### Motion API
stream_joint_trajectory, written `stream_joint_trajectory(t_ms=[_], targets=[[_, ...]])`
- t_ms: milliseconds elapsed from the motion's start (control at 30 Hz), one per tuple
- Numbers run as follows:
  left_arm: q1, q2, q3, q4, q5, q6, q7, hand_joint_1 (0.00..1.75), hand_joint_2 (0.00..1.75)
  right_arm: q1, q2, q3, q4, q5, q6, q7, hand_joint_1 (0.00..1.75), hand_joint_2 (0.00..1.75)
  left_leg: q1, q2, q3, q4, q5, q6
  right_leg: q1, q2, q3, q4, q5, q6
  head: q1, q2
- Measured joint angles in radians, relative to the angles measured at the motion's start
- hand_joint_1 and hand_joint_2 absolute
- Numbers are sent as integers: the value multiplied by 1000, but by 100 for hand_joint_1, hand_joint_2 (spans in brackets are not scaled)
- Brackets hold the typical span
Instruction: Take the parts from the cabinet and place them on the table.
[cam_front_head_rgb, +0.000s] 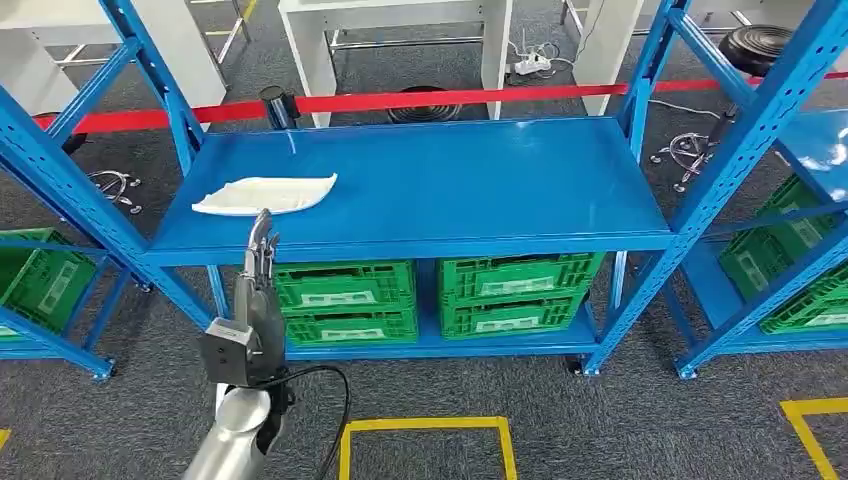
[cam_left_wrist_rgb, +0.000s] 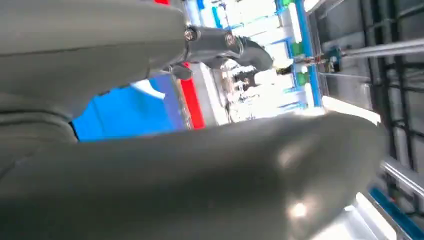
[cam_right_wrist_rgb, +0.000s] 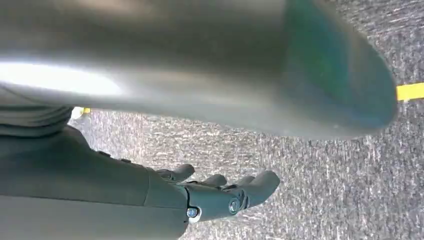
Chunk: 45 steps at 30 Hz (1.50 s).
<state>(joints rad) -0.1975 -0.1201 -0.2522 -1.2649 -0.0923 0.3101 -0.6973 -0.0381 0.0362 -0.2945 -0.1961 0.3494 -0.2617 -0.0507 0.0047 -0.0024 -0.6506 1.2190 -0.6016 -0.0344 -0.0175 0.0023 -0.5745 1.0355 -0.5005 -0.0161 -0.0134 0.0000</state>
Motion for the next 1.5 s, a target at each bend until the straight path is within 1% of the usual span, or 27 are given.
stream_joint_trajectory(t_ms=[33,100,200,233,300,367,400,467,567,600,633,700,733,767,900,933,967,1033,1100,1133,1200,1233,1267,1300,1367,1433,1500], targets=[[-9,-3,-6,18,8,-3,-2,0,0,0,0,-8,0,-4,2,5,0,0,0,0,-47,81,-26,0,2,0,3,0,-4,-1,-1,0],[-20,-12,-20,49,18,-6,-1,0,0,2,-2,-17,0,-11,5,18,0,0,-1,0,-77,109,-2,7,5,3,14,0,-14,-2,-4,0],[-48,-24,-42,75,18,-14,-2,0,0,3,-5,-32,0,-22,-5,35,0,0,-12,-1,17,-122,146,39,12,5,42,-1,-32,-1,-10,0],[-62,-28,-50,86,18,-18,-2,0,0,4,-3,-38,1,-30,-11,45,0,0,-21,0,43,-174,147,53,10,5,48,-4,-39,3,-8,0],[-76,-40,-61,104,16,-24,-1,0,0,1,-2,-50,1,-38,-16,60,0,0,-27,6,48,-193,137,54,8,3,51,-14,-43,18,-8,0],[-78,-46,-72,109,7,-24,7,0,0,6,1,-56,1,-37,-7,50,0,0,-26,2,60,-212,133,66,9,1,62,0,-22,33,-6,0],[-77,-49,-80,109,0,-23,9,0,0,4,1,-56,1,-30,-2,39,0,0,-17,-1,85,-224,140,66,9,0,61,7,-30,35,-7,0],[-79,-49,-84,109,-1,-24,14,0,0,-2,5,-56,1,-21,3,11,0,0,-16,2,103,-228,133,72,7,1,18,87,-65,44,0,0],[-75,-49,-87,117,14,-26,3,0,0,1,4,-56,1,2,1,-29,0,0,-16,1,114,-227,115,73,4,1,-118,266,-130,58,6,0],[-75,-49,-87,120,15,-26,2,0,0,3,2,-56,1,8,-2,-39,0,0,-14,-1,122,-226,107,71,2,1,-140,271,-116,61,9,0],[-75,-49,-87,122,16,-26,1,0,0,4,-2,-56,1,11,-2,-44,0,0,-12,-3,131,-224,99,67,1,1,-136,231,-75,63,10,0],[-76,-50,-88,122,17,-22,-2,0,0,3,-11,-56,1,12,-5,-47,0,0,-6,-3,156,-218,76,58,-3,-1,-76,61,47,64,11,0],[-76,-50,-88,121,12,-14,-2,0,0,3,-18,-58,1,9,-13,-39,0,0,-5,-1,158,-215,65,51,-6,-4,-56,1,77,66,14,0],[-76,-50,-90,120,8,-7,-2,0,0,2,-18,-59,1,4,-18,-29,0,0,-8,-3,169,-211,57,44,2,-5,-62,0,28,50,16,0],[-83,-54,-97,118,28,3,-3,0,0,5,-27,-89,1,-45,-35,13,0,0,-9,-2,180,-208,46,19,0,-1,-39,1,40,13,13,0],[-85,-54,-99,117,34,7,-5,0,0,6,-27,-97,1,-47,-30,16,0,0,-7,-2,167,-169,48,13,0,-1,-30,-2,34,5,11,0],[-89,-54,-104,117,36,13,-5,0,0,6,-27,-101,1,-47,-27,20,0,0,-6,-1,131,-110,37,7,0,-1,-25,-3,28,0,5,0],[-87,-51,-116,118,40,19,-5,0,0,6,-27,-108,1,-45,-25,31,0,0,-4,-1,30,38,-28,0,0,0,-14,-2,16,-3,1,0],[-86,-45,-127,123,55,27,-5,0,0,9,-27,-116,1,-46,-34,40,0,0,-4,-1,-31,94,-52,3,2,1,1,-2,5,-4,-3,0],[-86,-41,-129,124,66,27,-5,0,0,10,-26,-122,1,-53,-40,42,0,0,-5,-1,-34,62,-18,7,3,3,12,-2,-3,-4,-5,0],[-87,-39,-131,123,79,25,-5,0,0,10,-24,-134,1,-63,-45,45,0,0,-10,-1,8,-91,103,24,9,5,35,-3,-18,-5,-10,0],[-88,-37,-135,121,79,25,-5,0,0,10,-23,-137,1,-67,-45,44,0,175,-15,-1,33,-174,166,38,10,5,44,-5,-24,-4,-10,0],[-88,-34,-140,119,77,26,-5,0,0,10,-18,-142,3,-71,-45,44,0,175,-20,-1,33,-179,153,41,11,5,50,-5,-28,0,-5,0],[-92,-32,-146,119,76,26,-4,0,0,8,-17,-149,3,-75,-45,42,0,175,-23,-3,30,-187,109,44,9,7,45,-7,-31,7,-8,0],[-94,-30,-152,111,72,32,-5,0,0,7,-16,-158,3,-77,-45,40,0,175,-23,-4,39,-191,149,49,9,5,47,-11,-38,19,-11,0],[-94,-30,-153,99,67,46,-5,0,0,6,-14,-162,3,-80,-43,27,0,175,-11,-2,60,-217,163,53,10,2,57,3,-50,29,-11,0],[-95,-29,-154,96,67,49,-5,0,0,5,-10,-167,3,-80,-39,12,0,175,-10,1,66,-220,159,62,11,2,4,101,-105,35,-2,0]])
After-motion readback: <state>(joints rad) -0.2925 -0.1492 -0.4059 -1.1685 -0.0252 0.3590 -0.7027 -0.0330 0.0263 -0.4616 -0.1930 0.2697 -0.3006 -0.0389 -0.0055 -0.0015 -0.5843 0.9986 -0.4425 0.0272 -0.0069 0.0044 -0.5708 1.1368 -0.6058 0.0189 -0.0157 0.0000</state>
